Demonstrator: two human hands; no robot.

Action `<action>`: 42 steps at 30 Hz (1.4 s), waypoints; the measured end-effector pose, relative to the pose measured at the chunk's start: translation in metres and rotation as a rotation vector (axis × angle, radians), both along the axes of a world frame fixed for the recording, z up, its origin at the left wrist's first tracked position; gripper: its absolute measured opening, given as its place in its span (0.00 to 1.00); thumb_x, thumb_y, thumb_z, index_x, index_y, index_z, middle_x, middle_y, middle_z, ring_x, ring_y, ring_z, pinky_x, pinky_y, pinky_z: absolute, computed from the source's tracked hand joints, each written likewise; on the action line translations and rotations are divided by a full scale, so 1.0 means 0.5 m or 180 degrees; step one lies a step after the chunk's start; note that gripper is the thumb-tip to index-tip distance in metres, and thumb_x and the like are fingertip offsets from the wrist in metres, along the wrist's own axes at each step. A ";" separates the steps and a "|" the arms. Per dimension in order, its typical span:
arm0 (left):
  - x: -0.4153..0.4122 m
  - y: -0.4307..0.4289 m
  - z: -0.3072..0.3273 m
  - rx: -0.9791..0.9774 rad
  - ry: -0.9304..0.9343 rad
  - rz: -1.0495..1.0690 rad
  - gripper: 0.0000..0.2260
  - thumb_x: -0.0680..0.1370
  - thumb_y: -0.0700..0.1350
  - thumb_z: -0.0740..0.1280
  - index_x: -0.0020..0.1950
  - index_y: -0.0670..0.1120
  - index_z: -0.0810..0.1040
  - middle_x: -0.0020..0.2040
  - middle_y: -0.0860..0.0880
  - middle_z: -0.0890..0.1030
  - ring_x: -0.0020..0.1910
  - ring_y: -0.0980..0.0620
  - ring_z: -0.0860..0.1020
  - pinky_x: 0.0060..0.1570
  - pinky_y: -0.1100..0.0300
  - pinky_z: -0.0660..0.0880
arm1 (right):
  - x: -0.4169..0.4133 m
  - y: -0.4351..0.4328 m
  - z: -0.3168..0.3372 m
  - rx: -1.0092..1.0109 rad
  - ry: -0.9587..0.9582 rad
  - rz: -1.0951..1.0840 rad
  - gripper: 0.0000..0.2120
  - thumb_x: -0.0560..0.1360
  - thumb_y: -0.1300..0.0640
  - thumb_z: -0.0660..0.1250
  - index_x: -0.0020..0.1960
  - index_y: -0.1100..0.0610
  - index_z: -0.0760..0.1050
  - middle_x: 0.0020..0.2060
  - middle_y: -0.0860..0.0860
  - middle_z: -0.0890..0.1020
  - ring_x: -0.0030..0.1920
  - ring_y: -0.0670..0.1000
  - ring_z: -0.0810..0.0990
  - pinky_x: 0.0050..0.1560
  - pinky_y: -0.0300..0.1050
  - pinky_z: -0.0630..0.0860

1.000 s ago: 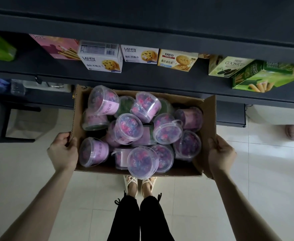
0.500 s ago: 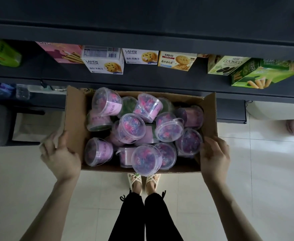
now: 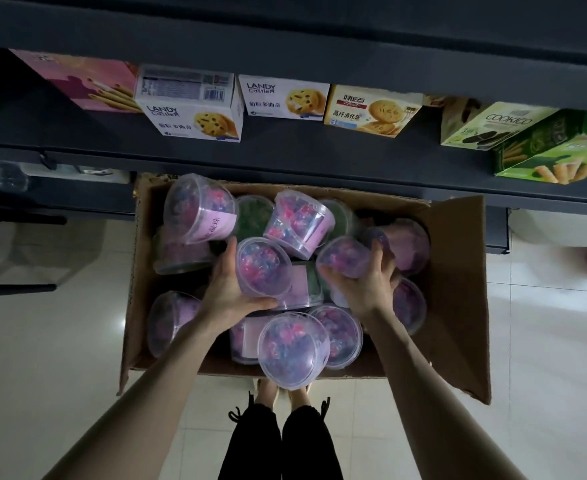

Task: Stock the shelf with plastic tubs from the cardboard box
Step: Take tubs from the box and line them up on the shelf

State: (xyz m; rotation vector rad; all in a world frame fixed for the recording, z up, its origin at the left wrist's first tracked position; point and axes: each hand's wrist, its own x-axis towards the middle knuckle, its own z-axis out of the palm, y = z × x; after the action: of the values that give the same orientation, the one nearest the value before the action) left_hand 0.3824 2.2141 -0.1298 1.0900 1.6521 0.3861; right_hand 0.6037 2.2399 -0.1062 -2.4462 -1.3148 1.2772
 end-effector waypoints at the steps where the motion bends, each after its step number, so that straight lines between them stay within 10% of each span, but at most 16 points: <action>1: -0.005 0.002 -0.010 -0.0029 -0.0135 -0.0007 0.63 0.51 0.55 0.82 0.76 0.51 0.47 0.73 0.49 0.62 0.73 0.51 0.60 0.69 0.43 0.62 | 0.002 0.005 -0.009 -0.0028 0.0034 -0.0014 0.55 0.62 0.39 0.76 0.75 0.49 0.43 0.73 0.57 0.53 0.71 0.65 0.51 0.68 0.63 0.57; 7: -0.015 0.001 -0.023 0.0228 -0.0249 0.0056 0.48 0.48 0.60 0.81 0.60 0.74 0.58 0.60 0.63 0.73 0.59 0.71 0.70 0.57 0.61 0.70 | 0.018 0.005 -0.025 -0.0020 -0.0207 0.0377 0.59 0.57 0.43 0.78 0.74 0.47 0.42 0.69 0.58 0.57 0.67 0.68 0.58 0.64 0.67 0.63; 20: -0.116 -0.034 0.207 0.0177 -0.0478 0.0625 0.52 0.45 0.59 0.81 0.65 0.57 0.63 0.53 0.61 0.77 0.49 0.65 0.77 0.45 0.68 0.73 | -0.040 -0.047 0.171 0.0259 0.0839 0.0213 0.55 0.49 0.31 0.73 0.67 0.50 0.52 0.63 0.49 0.63 0.66 0.56 0.64 0.67 0.65 0.60; 28: -0.189 -0.030 0.447 0.1102 -0.0828 0.1218 0.36 0.52 0.49 0.83 0.56 0.56 0.71 0.51 0.55 0.79 0.45 0.66 0.79 0.37 0.71 0.75 | -0.128 -0.003 0.440 0.0832 0.1266 0.0460 0.53 0.49 0.30 0.74 0.69 0.38 0.57 0.65 0.48 0.64 0.68 0.58 0.63 0.65 0.63 0.67; 42: -0.501 0.095 0.943 0.2993 -0.0922 0.0613 0.30 0.59 0.66 0.68 0.58 0.56 0.71 0.49 0.60 0.77 0.45 0.69 0.76 0.42 0.67 0.71 | -0.417 0.040 0.934 0.2989 0.1563 0.0732 0.43 0.57 0.36 0.73 0.69 0.40 0.61 0.65 0.43 0.69 0.64 0.45 0.69 0.56 0.40 0.71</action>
State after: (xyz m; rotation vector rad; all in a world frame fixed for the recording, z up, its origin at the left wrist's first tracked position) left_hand 0.1319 2.2614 0.3420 1.4421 1.3073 1.4740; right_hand 0.3953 2.2597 0.3607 -1.2900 -1.5646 0.8835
